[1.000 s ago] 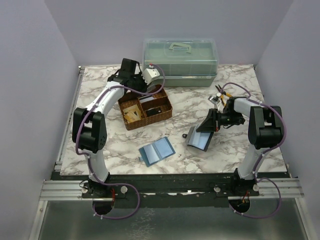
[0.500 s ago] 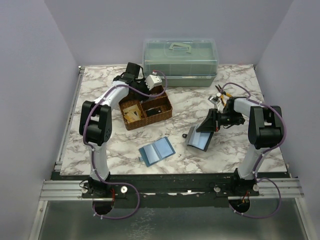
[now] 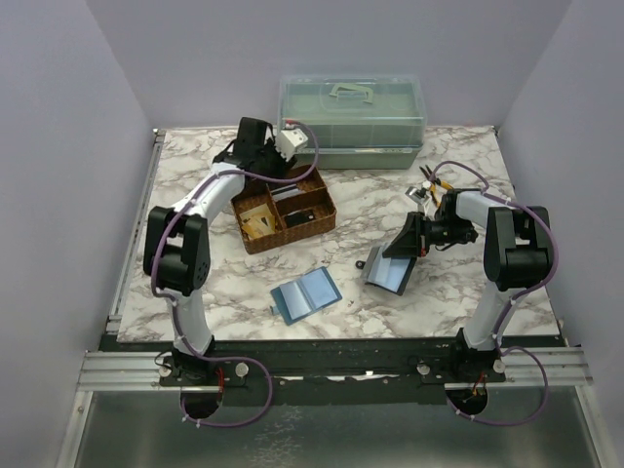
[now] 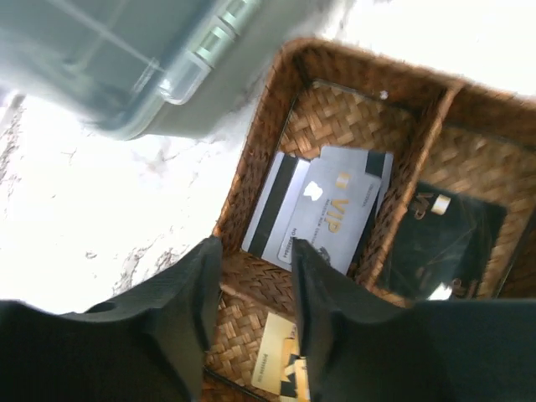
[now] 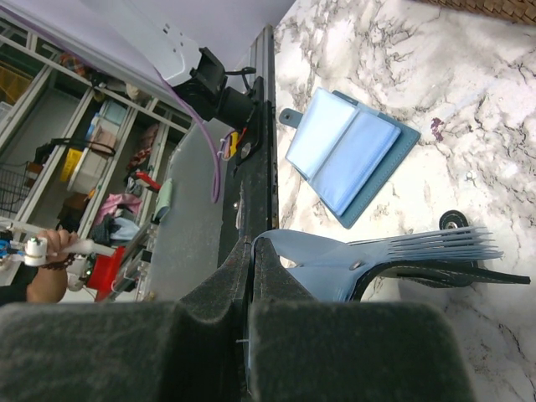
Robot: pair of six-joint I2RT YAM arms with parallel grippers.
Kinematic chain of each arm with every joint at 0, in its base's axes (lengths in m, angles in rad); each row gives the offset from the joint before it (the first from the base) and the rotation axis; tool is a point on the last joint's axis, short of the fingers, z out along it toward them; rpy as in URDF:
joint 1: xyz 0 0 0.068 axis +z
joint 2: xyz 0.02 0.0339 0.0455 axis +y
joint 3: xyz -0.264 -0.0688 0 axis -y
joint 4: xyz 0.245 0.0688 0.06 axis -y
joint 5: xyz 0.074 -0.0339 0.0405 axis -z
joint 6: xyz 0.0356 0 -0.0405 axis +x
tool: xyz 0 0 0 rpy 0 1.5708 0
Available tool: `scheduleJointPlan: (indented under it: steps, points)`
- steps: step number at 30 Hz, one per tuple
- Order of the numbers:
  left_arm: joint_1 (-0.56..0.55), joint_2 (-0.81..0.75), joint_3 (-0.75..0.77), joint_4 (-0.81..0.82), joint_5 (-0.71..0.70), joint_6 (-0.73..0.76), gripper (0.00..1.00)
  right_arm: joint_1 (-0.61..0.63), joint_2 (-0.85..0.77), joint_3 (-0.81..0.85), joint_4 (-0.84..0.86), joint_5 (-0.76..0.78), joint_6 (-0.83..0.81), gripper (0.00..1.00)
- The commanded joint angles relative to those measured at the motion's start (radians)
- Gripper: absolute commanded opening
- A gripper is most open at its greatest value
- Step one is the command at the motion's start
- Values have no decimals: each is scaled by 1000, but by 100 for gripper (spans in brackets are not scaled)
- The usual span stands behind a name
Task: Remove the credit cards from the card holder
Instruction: Place the credit card in the storage box, then place the card holder at the center of the board.
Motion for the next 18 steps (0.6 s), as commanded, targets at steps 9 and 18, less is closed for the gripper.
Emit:
scheduleJointPlan:
  steps: [9, 18]
  points:
    - [83, -426, -595, 772, 439, -1003, 99, -4, -72, 41, 16, 69, 52, 0]
    - [-92, -618, -843, 868, 390, -1110, 98, -4, -171, 6, 355, 478, 484, 0]
